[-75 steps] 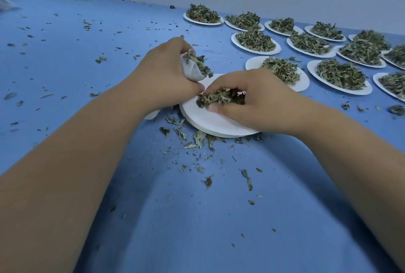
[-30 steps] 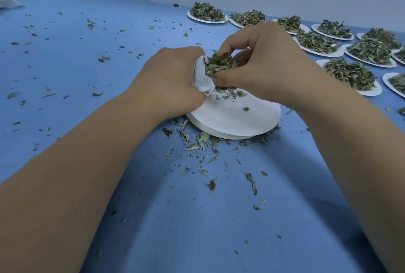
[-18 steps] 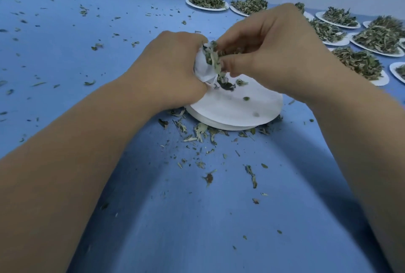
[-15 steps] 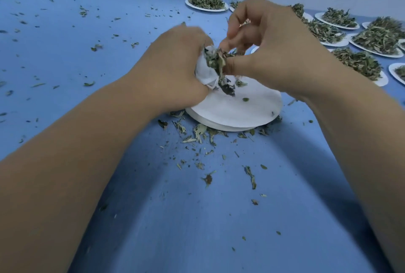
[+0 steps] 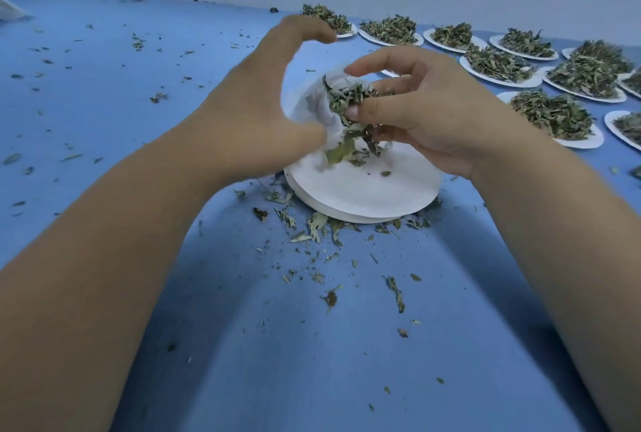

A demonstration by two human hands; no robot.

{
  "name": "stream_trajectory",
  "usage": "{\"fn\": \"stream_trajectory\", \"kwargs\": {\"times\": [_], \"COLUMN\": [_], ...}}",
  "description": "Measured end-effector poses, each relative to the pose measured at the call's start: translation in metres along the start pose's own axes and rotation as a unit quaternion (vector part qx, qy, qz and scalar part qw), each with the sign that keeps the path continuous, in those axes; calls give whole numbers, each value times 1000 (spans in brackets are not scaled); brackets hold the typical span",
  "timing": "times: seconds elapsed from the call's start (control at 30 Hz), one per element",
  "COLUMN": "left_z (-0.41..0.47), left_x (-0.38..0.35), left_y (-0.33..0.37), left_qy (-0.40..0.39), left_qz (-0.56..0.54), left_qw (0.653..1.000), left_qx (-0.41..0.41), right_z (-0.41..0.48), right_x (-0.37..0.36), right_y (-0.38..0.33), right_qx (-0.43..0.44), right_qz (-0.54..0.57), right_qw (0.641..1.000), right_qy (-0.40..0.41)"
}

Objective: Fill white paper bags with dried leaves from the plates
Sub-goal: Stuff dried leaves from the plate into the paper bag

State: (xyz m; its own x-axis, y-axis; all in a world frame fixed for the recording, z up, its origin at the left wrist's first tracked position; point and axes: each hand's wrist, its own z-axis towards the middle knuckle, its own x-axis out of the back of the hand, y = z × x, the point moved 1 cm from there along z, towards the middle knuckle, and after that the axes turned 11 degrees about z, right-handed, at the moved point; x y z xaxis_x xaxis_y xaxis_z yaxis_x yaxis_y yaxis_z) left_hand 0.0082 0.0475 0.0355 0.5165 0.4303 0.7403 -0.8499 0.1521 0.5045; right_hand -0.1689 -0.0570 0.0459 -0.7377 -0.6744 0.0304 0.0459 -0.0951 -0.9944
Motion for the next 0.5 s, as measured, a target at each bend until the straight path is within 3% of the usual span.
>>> {"fn": "stream_trajectory", "kwargs": {"times": [0.1, 0.2, 0.33, 0.5], "left_z": [3, 2, 3, 4], "left_x": [2, -12, -19, -11], "left_y": [3, 7, 10, 9], "left_qy": [92, 37, 63, 85], "left_qz": [-39, -42, -99, -143], "left_qw": [992, 993, 983, 976], "left_qx": [76, 104, 141, 143], "right_z": [0, 0, 1, 8], "right_x": [1, 0, -6, -12], "right_y": [1, 1, 4, 4], "right_qx": [12, 12, 10, 26], "right_qz": [13, 10, 12, -66], "right_qw": [999, 999, 998, 992], "right_qy": [34, 38, 62, 102]}}
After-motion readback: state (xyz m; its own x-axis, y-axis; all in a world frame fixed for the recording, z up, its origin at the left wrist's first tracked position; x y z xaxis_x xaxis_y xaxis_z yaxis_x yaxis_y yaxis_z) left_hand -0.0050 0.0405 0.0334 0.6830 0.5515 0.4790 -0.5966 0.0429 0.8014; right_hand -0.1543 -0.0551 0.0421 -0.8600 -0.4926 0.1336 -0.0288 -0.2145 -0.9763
